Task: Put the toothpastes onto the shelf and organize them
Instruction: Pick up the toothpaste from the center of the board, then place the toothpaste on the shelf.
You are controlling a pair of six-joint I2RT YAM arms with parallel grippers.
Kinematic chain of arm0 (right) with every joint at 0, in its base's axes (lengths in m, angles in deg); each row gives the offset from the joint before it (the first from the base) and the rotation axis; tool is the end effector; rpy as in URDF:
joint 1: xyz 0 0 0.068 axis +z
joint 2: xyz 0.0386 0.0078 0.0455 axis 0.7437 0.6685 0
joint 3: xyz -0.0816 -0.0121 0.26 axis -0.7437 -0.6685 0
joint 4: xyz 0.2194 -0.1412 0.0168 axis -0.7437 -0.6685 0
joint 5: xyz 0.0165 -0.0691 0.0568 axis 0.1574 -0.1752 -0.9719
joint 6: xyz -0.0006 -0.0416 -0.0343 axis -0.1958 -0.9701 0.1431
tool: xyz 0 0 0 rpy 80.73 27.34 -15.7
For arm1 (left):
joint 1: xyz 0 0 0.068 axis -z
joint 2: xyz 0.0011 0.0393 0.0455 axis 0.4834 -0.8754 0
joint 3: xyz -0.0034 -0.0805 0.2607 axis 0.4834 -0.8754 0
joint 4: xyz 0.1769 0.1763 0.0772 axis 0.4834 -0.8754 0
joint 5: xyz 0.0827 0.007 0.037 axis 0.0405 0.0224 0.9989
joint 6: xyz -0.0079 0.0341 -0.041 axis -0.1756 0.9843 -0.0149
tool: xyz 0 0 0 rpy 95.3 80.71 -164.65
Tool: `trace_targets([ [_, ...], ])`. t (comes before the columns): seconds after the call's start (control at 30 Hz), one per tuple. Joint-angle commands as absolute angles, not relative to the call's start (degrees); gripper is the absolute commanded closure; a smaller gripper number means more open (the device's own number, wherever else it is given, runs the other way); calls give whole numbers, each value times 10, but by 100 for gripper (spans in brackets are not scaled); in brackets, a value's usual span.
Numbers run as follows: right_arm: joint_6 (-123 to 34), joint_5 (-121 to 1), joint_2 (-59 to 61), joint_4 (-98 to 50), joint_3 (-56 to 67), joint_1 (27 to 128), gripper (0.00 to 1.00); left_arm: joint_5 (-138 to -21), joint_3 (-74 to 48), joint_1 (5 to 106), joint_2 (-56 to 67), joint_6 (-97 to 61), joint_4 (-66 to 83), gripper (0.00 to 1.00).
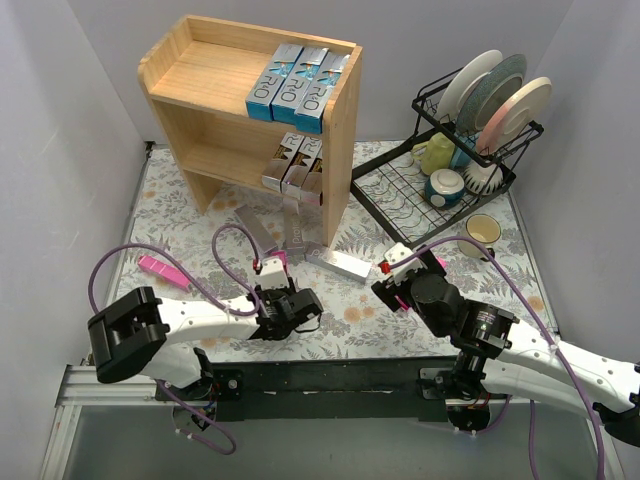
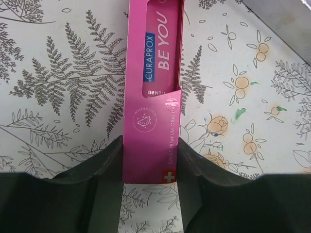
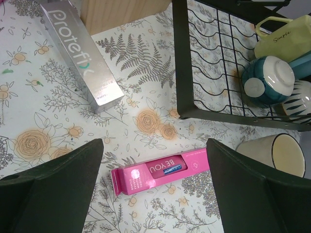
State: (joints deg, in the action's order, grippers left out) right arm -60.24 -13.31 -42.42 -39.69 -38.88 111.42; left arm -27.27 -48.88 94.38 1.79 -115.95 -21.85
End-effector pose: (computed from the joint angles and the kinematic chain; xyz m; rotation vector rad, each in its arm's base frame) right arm 0.0896 0.1284 0.2681 -0.7217 1.7273 -0.0197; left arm 0.1144 -0.1911 0.1550 -1.0147 2.1171 -0.3353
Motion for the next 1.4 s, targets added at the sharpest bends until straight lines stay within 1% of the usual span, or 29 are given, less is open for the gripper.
trace_targets([
  [0.0, -598, -121, -422, -369, -383, 1113, 5, -250, -428, 946, 76, -1207, -312, 72],
  [0.1, -599, -121, -419, -369, -383, 1112, 5, -238, -386, 946, 98, -1214, -387, 73],
  [0.27, -601, -122, -413, -369, -380, 1112, 5, -200, -337, 941, 160, -1147, -448, 76],
  [0.37, -600, -122, -416, -369, -380, 1112, 5, -199, -306, 917, 195, -1078, -456, 76],
  [0.43, -600, -122, -417, -369, -381, 1112, 5, -219, -294, 879, 215, -990, -436, 75],
  [0.47, -600, -122, -417, -368, -381, 1112, 5, -256, -291, 859, 236, -958, -412, 75],
  [0.5, -599, -123, -417, -368, -381, 1112, 5, -275, -291, 816, 247, -904, -398, 75],
  [0.53, -600, -124, -417, -368, -381, 1112, 5, -296, -294, 794, 257, -868, -382, 75],
  [0.6, -600, -124, -417, -369, -381, 1112, 5, -338, -293, 733, 281, -821, -337, 75],
  [0.63, -600, -124, -417, -369, -380, 1112, 5, -351, -290, 715, 287, -769, -327, 75],
  [0.67, -599, -124, -418, -370, -380, 1112, 5, -380, -279, 699, 291, -748, -308, 75],
  [0.73, -599, -125, -420, -370, -381, 1112, 5, -397, -269, 662, 299, -700, -288, 74],
  [0.77, -599, -126, -421, -370, -382, 1112, 5, -407, -266, 650, 302, -653, -261, 74],
  [0.87, -599, -128, -424, -369, -382, 1112, 5, -457, -262, 584, 302, -583, -196, 74],
  [0.9, -599, -130, -423, -368, -382, 1112, 5, -509, -257, 535, 297, -576, -186, 73],
  [0.93, -599, -133, -424, -369, -381, 1112, 5, -539, -252, 508, 281, -567, -164, 73],
  [0.97, -599, -134, -424, -369, -381, 1112, 5, -568, -244, 457, 273, -556, -153, 72],
  [1.0, -599, -135, -425, -370, -381, 1112, 5, -627, -240, 433, 266, -550, -141, 72],
  [1.07, -599, -138, -427, -370, -382, 1112, 5, -661, -231, 388, 236, -538, -114, 71],
  [1.1, -599, -141, -431, -370, -382, 1112, 5, -669, -220, 380, 223, -534, -107, 71],
  [1.23, -601, -146, -437, -366, -384, 1112, 5, -763, -202, 330, 175, -524, -51, 71],
  [1.37, -599, -154, -437, -368, -384, 1112, 5, -778, -172, 281, 119, -507, -29, 73],
])
